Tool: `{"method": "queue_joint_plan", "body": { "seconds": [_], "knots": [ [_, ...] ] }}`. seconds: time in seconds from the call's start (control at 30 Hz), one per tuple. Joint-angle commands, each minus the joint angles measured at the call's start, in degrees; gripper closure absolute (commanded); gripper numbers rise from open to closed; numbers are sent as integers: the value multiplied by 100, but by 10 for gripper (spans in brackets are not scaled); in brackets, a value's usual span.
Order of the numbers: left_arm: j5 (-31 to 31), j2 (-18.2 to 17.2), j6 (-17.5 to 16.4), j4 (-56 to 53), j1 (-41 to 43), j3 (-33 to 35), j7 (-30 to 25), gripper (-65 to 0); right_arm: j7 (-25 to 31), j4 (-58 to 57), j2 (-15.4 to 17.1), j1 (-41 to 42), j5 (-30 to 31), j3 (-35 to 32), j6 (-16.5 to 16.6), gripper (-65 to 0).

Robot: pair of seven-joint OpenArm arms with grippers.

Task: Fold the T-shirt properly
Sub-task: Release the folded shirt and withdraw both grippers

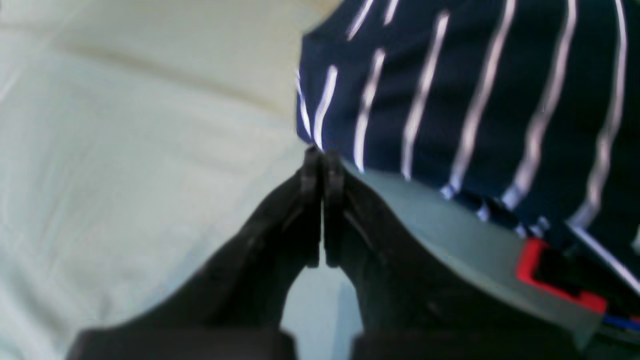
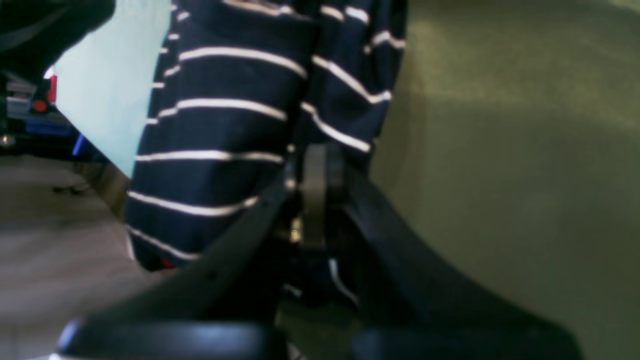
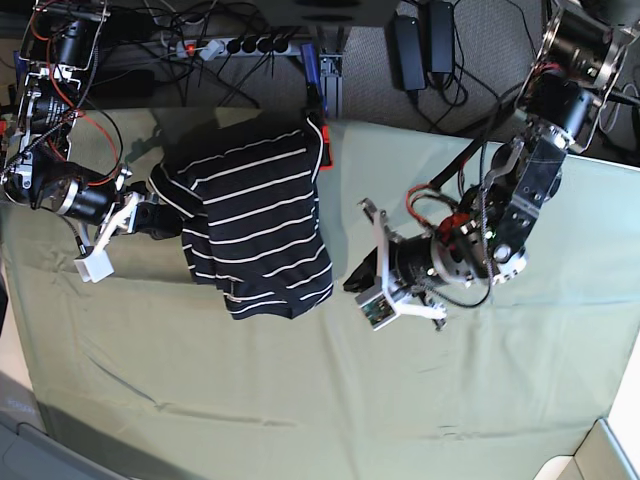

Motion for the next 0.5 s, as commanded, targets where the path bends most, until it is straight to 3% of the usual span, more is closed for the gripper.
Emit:
{"method": "queue_joint_plan", "body": {
  "seconds": [0.0, 0.3, 0.47],
  "knots": [
    [-72, -39, 37, 153, 17, -22, -70, -5, 83, 92, 129, 61, 109, 44, 439, 0],
    [-24, -111, 20, 221, 955, -59, -68, -5, 81, 92, 411, 57, -98, 46, 437, 0],
    [15, -111, 20, 752, 1530, -798, -66, -5, 85, 92, 868, -192, -142, 254, 437, 0]
  ]
}}
